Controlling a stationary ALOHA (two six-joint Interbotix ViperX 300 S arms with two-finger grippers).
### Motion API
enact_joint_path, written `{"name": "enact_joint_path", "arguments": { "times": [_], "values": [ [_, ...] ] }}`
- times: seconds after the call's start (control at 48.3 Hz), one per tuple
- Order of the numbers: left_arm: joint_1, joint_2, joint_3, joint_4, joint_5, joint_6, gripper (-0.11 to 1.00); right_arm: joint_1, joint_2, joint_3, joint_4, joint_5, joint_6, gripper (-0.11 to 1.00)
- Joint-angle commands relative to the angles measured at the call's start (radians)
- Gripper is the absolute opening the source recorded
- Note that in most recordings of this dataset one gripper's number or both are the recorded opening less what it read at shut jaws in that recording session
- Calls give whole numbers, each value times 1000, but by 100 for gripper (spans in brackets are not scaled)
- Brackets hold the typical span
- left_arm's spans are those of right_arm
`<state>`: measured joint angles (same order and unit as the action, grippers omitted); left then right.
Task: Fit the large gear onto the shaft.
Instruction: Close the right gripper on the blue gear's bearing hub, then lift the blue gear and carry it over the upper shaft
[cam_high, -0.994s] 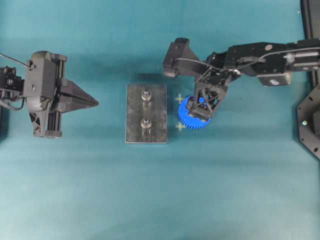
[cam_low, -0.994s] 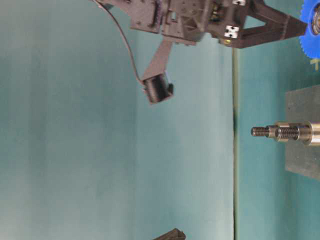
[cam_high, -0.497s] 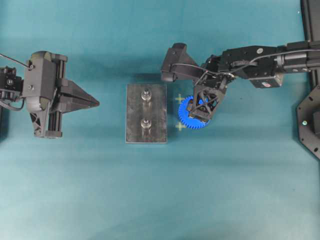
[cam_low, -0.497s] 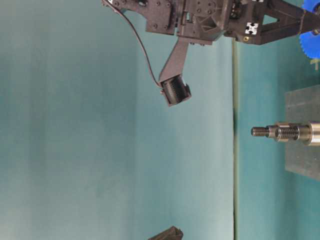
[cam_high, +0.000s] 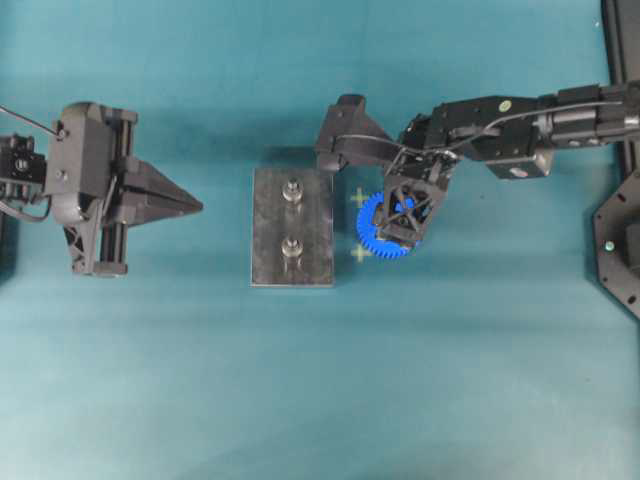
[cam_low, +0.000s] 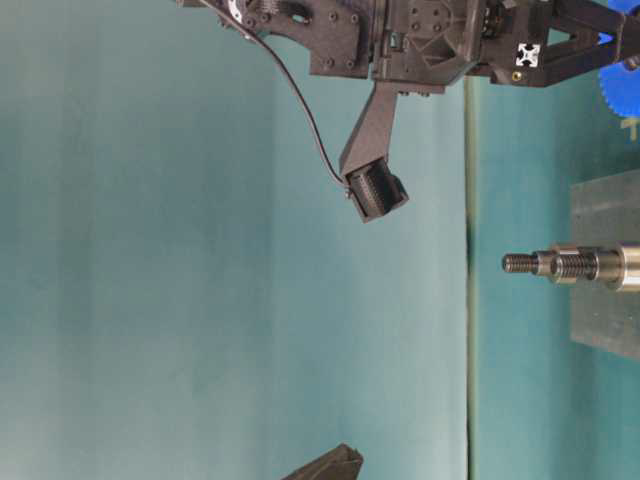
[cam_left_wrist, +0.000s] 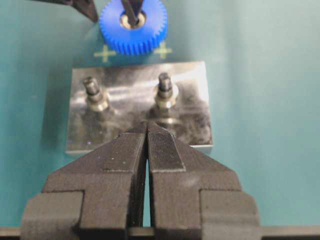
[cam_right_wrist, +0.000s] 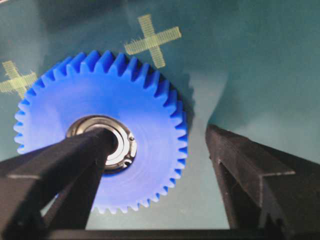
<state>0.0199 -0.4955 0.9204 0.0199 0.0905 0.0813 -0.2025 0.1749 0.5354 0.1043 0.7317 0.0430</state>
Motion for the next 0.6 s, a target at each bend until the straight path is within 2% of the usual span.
{"name": "enact_joint_path", "arguments": {
  "times": [0.0,0.104,0.331,0.58],
  "values": [
    [-2,0,-15,2,-9,-2,0,-2,-8,-21,-5,12,0,76],
    [-2,2,-17,2,-9,-2,0,-5,-15,-43,-5,37,0,49],
    [-5,2,-15,2,-9,-2,0,-18,-63,-156,-6,121,15,48],
    [-6,2,-12,2,-9,-3,0,-37,-43,-393,5,310,15,48]
  ]
}}
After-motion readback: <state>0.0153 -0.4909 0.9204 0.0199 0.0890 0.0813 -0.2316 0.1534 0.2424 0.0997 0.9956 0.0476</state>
